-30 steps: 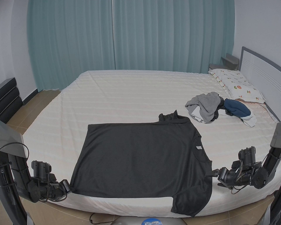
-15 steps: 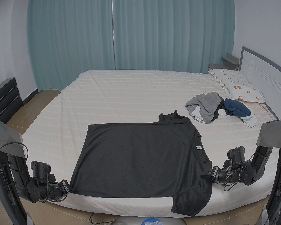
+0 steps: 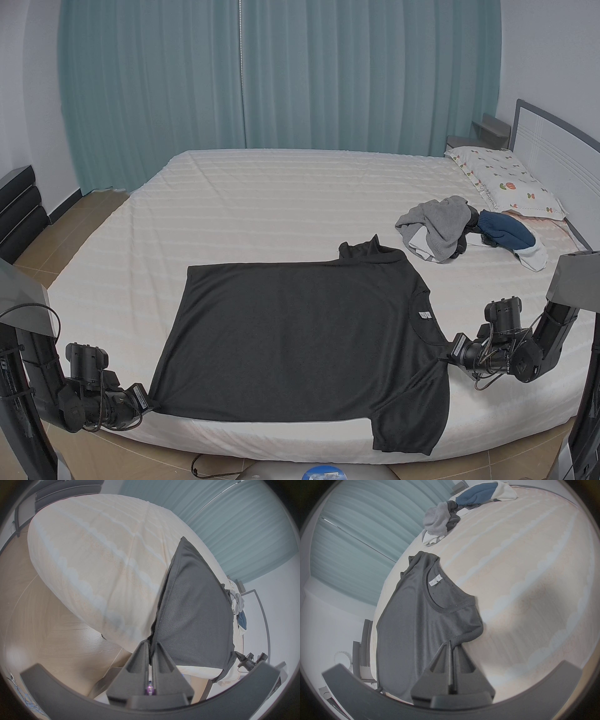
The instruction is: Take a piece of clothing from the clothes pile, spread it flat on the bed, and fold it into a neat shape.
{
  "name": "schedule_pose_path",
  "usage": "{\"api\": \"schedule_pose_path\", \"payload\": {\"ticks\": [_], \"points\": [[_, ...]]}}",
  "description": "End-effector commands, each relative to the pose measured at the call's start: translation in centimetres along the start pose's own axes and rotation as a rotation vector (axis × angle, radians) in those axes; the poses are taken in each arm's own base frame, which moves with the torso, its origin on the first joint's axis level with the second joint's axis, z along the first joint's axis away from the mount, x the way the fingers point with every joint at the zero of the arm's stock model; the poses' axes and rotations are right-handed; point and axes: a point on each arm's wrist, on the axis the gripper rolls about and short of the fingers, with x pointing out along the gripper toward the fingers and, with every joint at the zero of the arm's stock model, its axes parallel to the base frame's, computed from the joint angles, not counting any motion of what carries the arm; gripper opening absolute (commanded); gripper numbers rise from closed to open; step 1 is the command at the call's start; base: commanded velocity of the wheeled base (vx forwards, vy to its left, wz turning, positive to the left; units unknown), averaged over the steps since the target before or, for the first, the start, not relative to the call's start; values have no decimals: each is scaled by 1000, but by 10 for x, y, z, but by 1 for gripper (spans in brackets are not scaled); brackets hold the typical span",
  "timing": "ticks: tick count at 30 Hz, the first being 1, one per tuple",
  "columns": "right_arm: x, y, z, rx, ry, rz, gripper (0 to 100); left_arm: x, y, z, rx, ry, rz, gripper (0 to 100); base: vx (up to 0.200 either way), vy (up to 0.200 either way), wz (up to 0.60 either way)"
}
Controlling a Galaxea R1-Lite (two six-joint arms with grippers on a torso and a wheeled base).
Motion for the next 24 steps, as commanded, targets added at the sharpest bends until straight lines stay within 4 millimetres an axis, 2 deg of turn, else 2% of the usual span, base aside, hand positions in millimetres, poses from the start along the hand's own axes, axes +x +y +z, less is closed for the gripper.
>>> {"api": "schedule_pose_path", "payload": {"ticks": [1, 6, 7, 11, 13, 22, 24], "points": [[3, 7, 8, -8, -28, 26, 0, 0, 0, 0, -1, -1, 0, 0, 0, 0, 0], [8, 9, 11, -13, -36, 35, 0, 0, 0, 0, 0, -1, 0, 0, 0, 0, 0], [9, 9, 13, -11, -41, 39, 100, 0, 0, 0, 0, -1, 0, 0, 0, 0, 0], [10, 6, 12, 0, -38, 32, 100, 0, 0, 0, 0, -1, 0, 0, 0, 0, 0], [-2, -4, 6, 9, -21, 10, 100, 0, 0, 0, 0, -1, 0, 0, 0, 0, 0], [-38, -25, -14, -84, 18, 60, 100, 0, 0, 0, -2, -1, 0, 0, 0, 0, 0], [-41, -28, -19, -106, 41, 69, 100, 0, 0, 0, -2, -1, 0, 0, 0, 0, 0]]}}
